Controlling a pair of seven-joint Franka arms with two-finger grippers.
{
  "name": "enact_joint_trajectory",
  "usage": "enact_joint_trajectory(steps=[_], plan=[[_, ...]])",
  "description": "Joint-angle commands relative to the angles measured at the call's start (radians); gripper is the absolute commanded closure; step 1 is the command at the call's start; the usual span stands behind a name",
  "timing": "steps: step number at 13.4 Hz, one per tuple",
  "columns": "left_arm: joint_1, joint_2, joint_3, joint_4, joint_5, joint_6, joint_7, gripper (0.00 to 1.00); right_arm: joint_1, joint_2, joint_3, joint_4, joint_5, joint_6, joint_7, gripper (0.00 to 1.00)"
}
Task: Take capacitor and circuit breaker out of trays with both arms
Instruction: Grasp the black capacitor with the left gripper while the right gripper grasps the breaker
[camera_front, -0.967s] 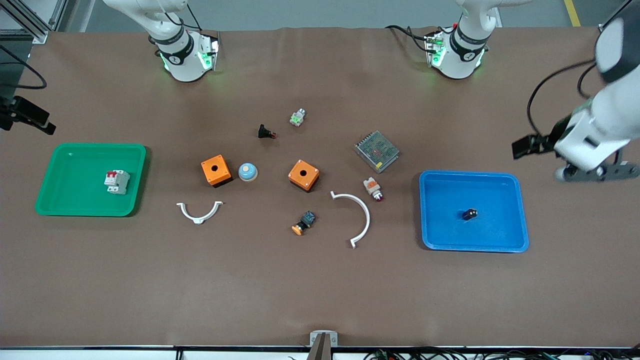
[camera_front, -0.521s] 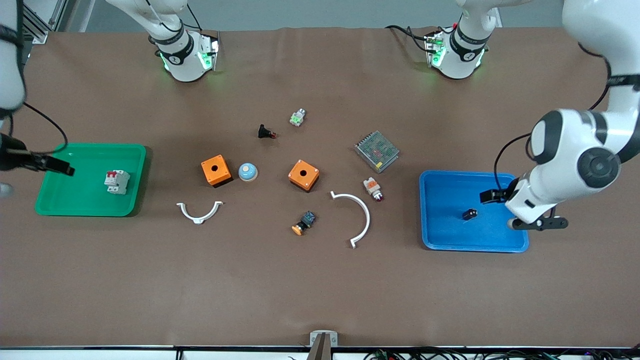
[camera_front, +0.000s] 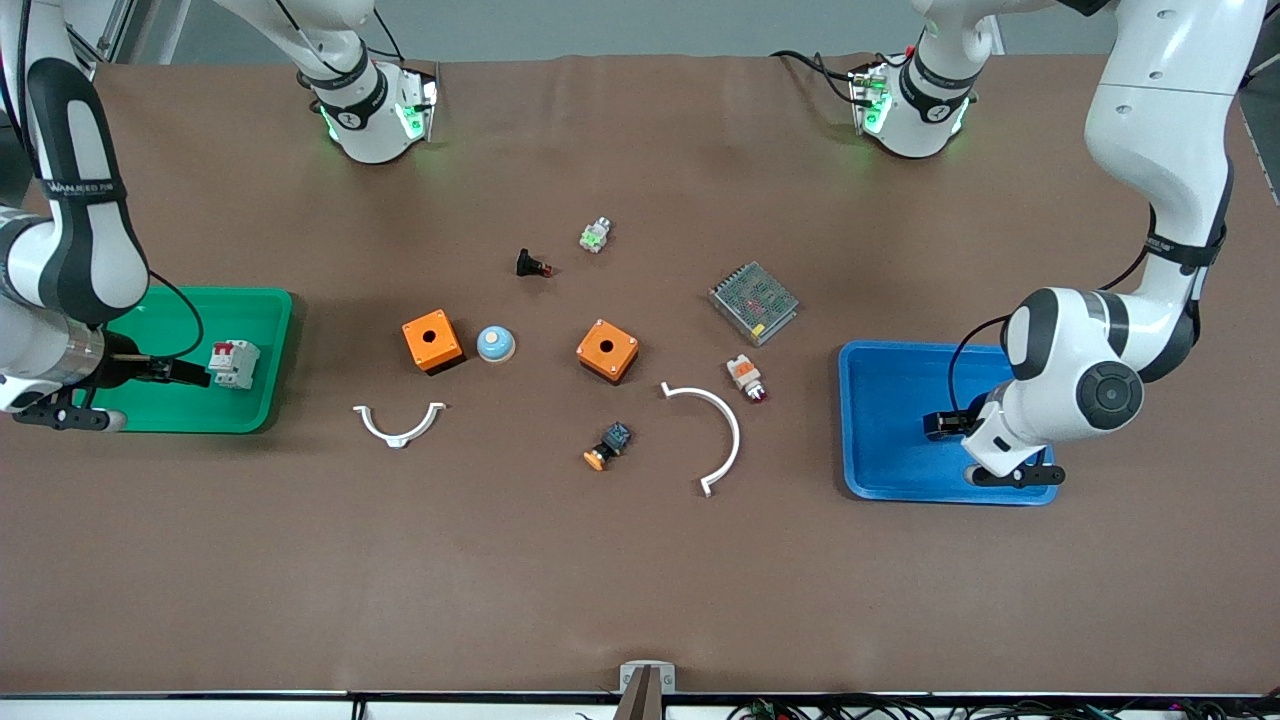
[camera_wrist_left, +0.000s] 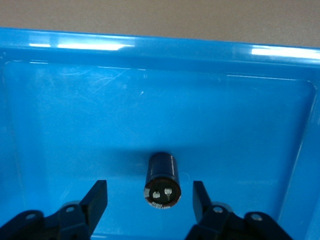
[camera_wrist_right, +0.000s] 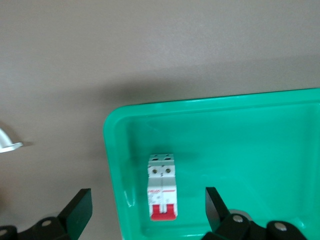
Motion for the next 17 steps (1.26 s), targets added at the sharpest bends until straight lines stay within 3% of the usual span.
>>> enact_joint_trajectory(steps=[1,3,7,10,13,15,17], plan=[[-0.006,0.034,0.000,0.014,0.005,0.023,0.014,0.37,-0.032,0.046,0.012,-0.004,-0.003,0.014,-0.033,0.00],[-0.006,0.043,0.000,0.006,0.005,0.023,0.014,0.50,-0.037,0.059,0.012,-0.060,-0.003,0.063,-0.033,0.01],[-0.009,0.032,-0.005,0.012,0.006,0.015,0.016,0.99,-0.040,0.060,0.012,-0.152,-0.001,0.135,-0.033,0.07],[-0.017,-0.038,-0.029,0.015,0.006,-0.021,-0.001,1.00,-0.040,0.072,0.012,-0.154,-0.001,0.138,-0.061,0.41],[-0.021,-0.115,-0.126,0.014,0.006,-0.121,-0.074,0.99,-0.035,0.077,0.011,-0.151,-0.008,0.154,-0.113,0.78],[-0.027,-0.118,-0.235,0.009,0.009,-0.132,-0.229,0.99,-0.029,0.063,0.014,-0.140,-0.012,0.142,-0.116,0.89],[-0.136,-0.097,-0.263,0.014,0.017,-0.123,-0.419,0.99,0.015,0.019,0.018,-0.110,-0.012,0.081,-0.103,0.92]])
